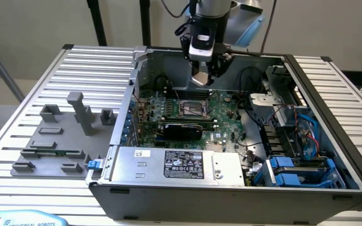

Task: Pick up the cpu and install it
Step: 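Place the cpu into insertion slot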

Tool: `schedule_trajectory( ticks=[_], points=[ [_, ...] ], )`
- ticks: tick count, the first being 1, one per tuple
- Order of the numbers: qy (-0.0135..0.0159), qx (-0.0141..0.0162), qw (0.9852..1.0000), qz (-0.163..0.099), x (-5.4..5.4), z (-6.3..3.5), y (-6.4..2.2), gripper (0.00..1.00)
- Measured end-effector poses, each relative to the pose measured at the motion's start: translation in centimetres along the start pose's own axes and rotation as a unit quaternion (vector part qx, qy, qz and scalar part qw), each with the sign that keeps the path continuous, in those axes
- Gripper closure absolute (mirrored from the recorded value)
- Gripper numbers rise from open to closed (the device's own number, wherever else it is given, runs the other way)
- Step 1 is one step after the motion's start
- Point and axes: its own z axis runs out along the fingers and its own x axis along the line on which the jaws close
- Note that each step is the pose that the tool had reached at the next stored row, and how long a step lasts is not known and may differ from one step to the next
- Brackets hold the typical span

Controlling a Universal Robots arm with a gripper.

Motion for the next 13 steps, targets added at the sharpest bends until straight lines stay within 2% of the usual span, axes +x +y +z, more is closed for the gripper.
schedule_trajectory(
  ticks=[4, 7, 10, 13],
  points=[
    [-0.0035, -0.0001, 0.9993, 0.037, 0.0, 0.17, -0.02, 0.45],
    [-0.0061, -0.0001, 0.998, 0.063, 0.0, 0.29, -0.03, 0.45],
    [-0.0088, -0.0002, 0.9959, 0.09, 0.0, 0.42, -0.04, 0.45],
    [-0.0114, -0.0003, 0.993, 0.118, 0.0, 0.55, -0.06, 0.45]
  ],
)
